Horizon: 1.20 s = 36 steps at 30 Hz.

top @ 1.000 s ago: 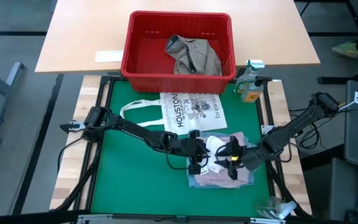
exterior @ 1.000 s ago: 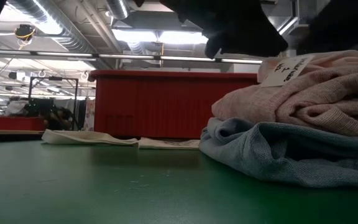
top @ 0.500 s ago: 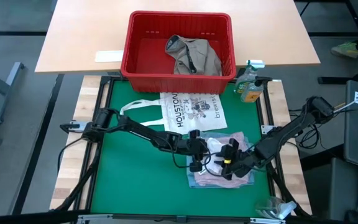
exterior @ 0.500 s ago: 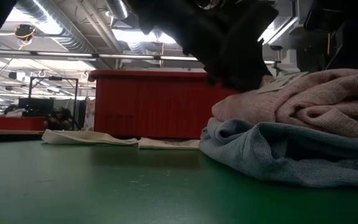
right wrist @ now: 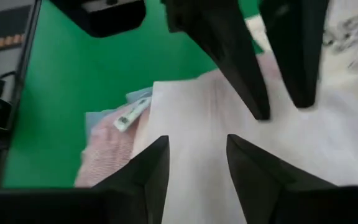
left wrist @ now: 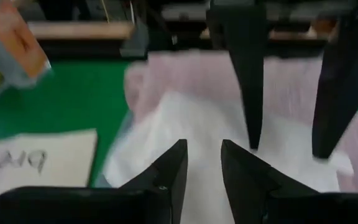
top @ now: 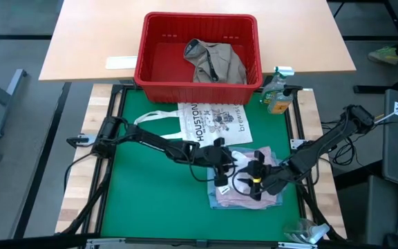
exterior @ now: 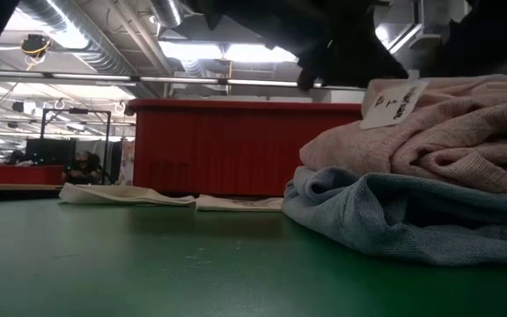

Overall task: Fold Laundry from Bin
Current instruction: Fold the white underwear from the red laundry basket

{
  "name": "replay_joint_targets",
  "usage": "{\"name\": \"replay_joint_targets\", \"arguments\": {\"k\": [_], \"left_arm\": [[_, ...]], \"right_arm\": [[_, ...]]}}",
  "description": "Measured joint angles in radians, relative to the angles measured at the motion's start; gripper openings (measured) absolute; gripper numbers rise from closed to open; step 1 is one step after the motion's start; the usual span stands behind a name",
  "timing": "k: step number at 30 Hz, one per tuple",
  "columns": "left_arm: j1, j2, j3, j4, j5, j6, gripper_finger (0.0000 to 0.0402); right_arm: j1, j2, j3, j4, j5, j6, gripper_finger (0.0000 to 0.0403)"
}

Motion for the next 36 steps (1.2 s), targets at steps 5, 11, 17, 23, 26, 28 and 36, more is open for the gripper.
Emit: {"name": "replay_joint_targets", "arguments": {"k": [5,11,17,23,26,28,36], "left_arm": [[0.028,0.004,0.000,0.053,0.001,0.027,0.0094],[0.057,0.007,0.000,0.043,0.000,0.022,0.0094],[0.073,0.008,0.000,-0.055,0.000,0.019,0.0094],[0.084,0.044,0.000,-0.074,0.015,0.019,0.0094],[0.089,0.063,0.000,-0.078,0.046,0.003,0.0094],[0.091,0.071,0.000,-0.092,0.059,-0.002,0.0094],[0.091,-0.022,0.000,-0.097,0.078,0.000,0.0094]], "right_arm": [[0.000,-0.013,0.001,-0.019,0.068,-0.065,0.0161],[0.000,-0.009,-0.018,-0.107,0.054,-0.015,0.0161],[0.000,-0.009,-0.083,-0.103,0.054,0.067,0.0161],[0.000,-0.009,-0.111,-0.096,0.080,0.077,0.0161],[0.000,-0.009,-0.111,-0.091,0.089,0.077,0.0161],[0.000,-0.008,-0.112,-0.088,0.089,0.077,0.0161],[0.000,-0.054,-0.081,-0.079,0.074,0.047,0.0161]]}}
